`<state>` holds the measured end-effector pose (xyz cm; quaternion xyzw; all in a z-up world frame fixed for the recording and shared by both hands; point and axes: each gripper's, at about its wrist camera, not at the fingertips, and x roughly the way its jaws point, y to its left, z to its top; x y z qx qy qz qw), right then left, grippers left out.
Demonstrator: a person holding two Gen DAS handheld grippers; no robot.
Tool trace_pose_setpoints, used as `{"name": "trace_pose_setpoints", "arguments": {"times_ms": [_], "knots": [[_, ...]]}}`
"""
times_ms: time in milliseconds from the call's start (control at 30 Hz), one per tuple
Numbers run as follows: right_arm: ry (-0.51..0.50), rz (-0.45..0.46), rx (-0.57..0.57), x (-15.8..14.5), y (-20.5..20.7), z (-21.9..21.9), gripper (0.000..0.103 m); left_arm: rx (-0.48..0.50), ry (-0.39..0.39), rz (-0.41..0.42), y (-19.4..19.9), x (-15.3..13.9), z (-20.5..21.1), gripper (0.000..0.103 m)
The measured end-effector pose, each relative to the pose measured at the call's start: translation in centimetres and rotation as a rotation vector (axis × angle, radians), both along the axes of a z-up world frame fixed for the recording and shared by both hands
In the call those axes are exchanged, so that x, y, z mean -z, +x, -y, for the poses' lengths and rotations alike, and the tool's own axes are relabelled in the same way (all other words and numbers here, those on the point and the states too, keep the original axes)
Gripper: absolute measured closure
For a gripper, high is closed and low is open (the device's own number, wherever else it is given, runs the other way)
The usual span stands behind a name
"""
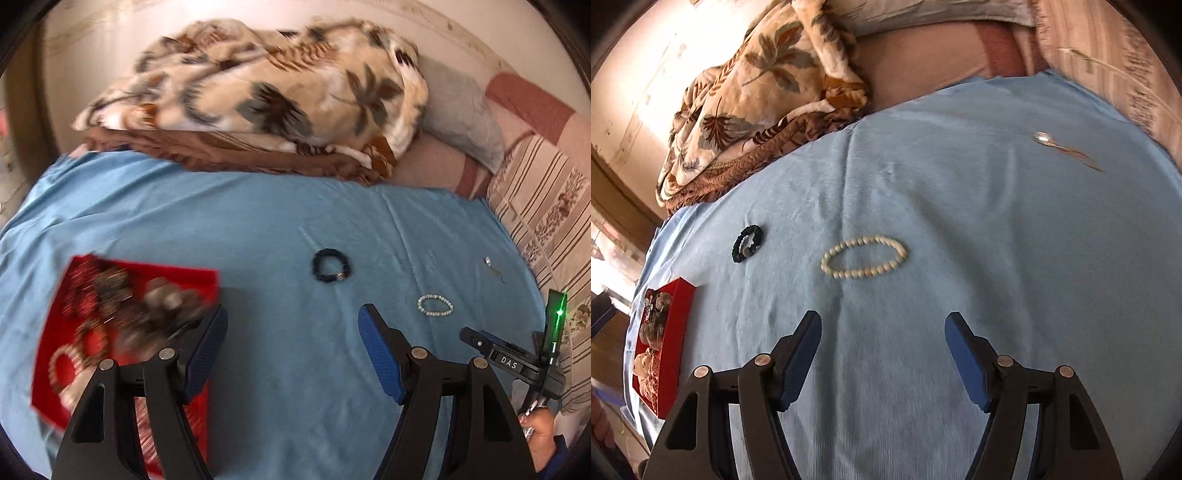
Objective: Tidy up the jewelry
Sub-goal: 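Move the left tool to the black beaded bracelet while the right tool moves to the white pearl bracelet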
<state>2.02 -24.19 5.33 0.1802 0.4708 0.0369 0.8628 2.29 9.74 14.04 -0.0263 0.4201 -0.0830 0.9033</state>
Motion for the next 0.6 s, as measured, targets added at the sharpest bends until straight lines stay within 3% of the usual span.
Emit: {"name": "trace_pose_setpoints", "arguments": {"times_ms": [133,300,433,600], "knots": [[-0.022,0.016,-0.041,0.3,2.8,-0.4,0.036,0.003,-0.011,-0.057,5.1,2.7,1.6,0.043],[-0.089,0.017,-0.106,1.1,5.6,-1.3,0.045,-0.026,0.014,-0.124,10.7,6.7,2.6,0.046],[-0.167,0.014,-0.150,1.6,6.9,-2.2,0.046,-0.024,-0.012,-0.172,13.2,9.3,2.4,0.047],[-0.227,0.016,-0.187,2.1,7.8,-2.7,0.047,-0.003,0.015,-0.186,14.5,11.3,3.1,0.047]]}}
